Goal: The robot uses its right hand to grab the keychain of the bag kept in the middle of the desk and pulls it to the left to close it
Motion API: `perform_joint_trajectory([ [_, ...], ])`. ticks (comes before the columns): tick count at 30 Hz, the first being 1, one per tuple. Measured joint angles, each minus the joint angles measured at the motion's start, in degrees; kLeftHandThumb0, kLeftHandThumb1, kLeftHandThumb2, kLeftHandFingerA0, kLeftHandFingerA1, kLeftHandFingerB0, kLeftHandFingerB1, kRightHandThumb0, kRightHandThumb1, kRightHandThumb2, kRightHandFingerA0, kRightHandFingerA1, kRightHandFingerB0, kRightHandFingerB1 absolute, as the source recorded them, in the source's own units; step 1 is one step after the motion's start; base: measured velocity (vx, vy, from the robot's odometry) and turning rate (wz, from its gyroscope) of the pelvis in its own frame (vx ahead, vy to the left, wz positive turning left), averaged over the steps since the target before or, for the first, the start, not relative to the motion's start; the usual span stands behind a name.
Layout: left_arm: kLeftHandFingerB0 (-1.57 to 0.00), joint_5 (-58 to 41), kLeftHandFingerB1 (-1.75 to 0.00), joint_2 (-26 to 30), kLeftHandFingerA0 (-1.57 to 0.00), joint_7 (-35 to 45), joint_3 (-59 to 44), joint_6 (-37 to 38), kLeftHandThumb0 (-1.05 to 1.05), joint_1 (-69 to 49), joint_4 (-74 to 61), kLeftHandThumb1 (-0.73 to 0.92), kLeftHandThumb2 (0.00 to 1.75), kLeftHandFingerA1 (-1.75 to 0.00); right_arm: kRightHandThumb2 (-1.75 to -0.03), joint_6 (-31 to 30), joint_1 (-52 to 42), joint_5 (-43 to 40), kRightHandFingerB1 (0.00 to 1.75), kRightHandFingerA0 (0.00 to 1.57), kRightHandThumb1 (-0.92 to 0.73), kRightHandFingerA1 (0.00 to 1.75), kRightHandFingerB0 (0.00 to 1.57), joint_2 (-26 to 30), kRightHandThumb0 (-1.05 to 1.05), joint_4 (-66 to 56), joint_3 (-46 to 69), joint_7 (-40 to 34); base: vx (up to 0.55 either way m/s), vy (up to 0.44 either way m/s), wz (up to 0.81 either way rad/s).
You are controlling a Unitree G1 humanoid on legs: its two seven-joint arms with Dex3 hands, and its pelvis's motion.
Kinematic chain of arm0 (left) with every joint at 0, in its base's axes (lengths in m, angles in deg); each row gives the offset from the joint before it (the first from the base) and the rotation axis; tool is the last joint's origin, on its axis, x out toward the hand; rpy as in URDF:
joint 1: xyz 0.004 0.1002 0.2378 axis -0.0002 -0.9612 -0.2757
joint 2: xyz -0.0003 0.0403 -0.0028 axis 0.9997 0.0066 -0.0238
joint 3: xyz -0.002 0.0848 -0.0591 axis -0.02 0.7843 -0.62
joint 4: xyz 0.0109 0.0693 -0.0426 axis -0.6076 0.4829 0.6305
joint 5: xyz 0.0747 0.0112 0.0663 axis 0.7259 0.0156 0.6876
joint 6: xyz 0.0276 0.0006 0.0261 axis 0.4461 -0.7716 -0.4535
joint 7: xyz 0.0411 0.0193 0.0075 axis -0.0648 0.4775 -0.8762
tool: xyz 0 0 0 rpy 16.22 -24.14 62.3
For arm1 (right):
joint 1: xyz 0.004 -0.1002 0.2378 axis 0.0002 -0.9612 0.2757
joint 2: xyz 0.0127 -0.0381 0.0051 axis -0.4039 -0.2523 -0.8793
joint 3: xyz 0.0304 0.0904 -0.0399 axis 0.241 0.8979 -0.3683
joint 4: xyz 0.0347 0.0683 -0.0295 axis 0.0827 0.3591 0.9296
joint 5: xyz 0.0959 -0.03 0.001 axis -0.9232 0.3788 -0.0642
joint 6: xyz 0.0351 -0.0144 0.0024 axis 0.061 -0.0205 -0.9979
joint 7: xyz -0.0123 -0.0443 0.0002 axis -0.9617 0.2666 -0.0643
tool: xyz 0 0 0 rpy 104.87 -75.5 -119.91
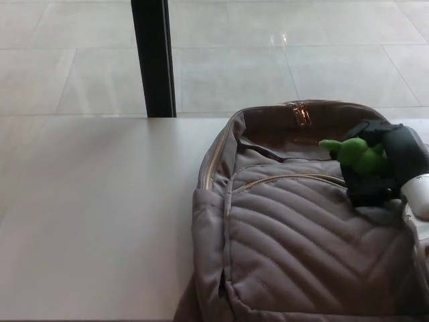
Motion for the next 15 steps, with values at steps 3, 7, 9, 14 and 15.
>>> perform_joint_trajectory([
  [3,-0.61,0.0,-1.09,0.0,-0.76,0.0,0.0,0.0,-1.05,0.1,0.1,0.91,0.90,-1.11,-1.35,-0.7,1.2,0.7,1.60,0.93,-0.38,1.75,0.77,0.0,-0.35,0.7,-2.8,0.0,0.00,0.000,0.00],
  [7,-0.56,0.0,-1.11,0.0,-0.72,0.0,0.0,0.0,-1.05,0.2,0.2,0.68,1.33,-1.15,-1.28,-1.9,2.2,1.9,1.62,0.93,-0.41,1.75,0.76,-0.8,-0.35,0.8,-5.8,-0.3,0.00,0.000,0.00],
  [9,-0.57,0.0,-1.11,0.0,-0.71,0.0,0.0,0.0,-1.05,0.4,0.5,0.68,1.33,-1.16,-1.14,-2.7,2.7,2.4,1.68,0.96,-0.51,1.75,0.78,-2.0,-0.36,0.7,-7.3,-0.8,0.00,0.000,0.00],
  [14,-0.60,0.0,-1.10,0.0,-0.74,-0.1,0.0,0.0,-1.05,0.4,0.4,0.91,0.90,-1.13,-1.03,-3.2,2.2,2.9,1.75,0.99,-0.51,1.75,0.71,-4.7,-0.46,-0.2,-10.3,-1.1,0.00,0.000,0.00],
  [15,-0.61,0.0,-1.08,0.0,-0.77,-0.1,0.0,0.0,-1.05,0.4,0.3,0.91,0.90,-1.10,-1.09,-2.9,1.8,2.9,1.70,0.95,-0.48,1.75,0.64,-5.2,-0.44,-0.2,-10.6,-1.2,0.00,0.000,0.00],
])
